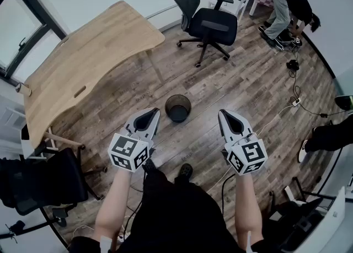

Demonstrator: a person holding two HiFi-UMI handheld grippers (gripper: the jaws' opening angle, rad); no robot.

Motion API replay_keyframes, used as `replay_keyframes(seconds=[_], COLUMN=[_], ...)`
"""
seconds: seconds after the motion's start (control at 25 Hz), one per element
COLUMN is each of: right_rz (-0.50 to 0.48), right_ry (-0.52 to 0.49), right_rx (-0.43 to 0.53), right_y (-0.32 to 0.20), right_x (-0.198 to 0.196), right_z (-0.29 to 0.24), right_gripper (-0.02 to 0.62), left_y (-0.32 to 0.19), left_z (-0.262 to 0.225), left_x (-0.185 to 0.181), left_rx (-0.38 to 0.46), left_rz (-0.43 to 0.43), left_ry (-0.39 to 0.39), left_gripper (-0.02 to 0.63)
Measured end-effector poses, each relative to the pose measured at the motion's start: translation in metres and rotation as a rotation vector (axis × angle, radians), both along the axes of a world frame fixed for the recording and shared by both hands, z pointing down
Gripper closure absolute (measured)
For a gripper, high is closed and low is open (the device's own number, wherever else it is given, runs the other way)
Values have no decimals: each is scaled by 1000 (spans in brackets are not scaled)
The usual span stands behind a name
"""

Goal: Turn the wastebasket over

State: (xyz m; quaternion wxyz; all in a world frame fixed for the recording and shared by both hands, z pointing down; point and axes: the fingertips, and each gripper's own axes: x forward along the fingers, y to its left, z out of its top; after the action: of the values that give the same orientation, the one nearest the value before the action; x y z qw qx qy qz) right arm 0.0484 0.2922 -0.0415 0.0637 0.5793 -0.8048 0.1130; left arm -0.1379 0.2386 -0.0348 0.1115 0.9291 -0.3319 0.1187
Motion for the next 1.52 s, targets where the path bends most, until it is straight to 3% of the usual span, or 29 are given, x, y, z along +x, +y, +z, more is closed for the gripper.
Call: replay_keyframes(seconds=[0.68,0.92,1.52], right_rz=[-30,-55,-15], right_ry=[-7,-51,-69], right_rx=[-7,23,-106], right_y=[7,14,3], right_x=[5,8,-2], right_z=[0,-2,39], right_gripper=[565,565,563], left_y=[9,21,12], left_z=[-3,1,37], left_x=[3,5,-19], left_rx=[7,5,-75], left_rz=[-18,-27,-61], left_ry=[-12,-20,-37], left_gripper=[581,581,580])
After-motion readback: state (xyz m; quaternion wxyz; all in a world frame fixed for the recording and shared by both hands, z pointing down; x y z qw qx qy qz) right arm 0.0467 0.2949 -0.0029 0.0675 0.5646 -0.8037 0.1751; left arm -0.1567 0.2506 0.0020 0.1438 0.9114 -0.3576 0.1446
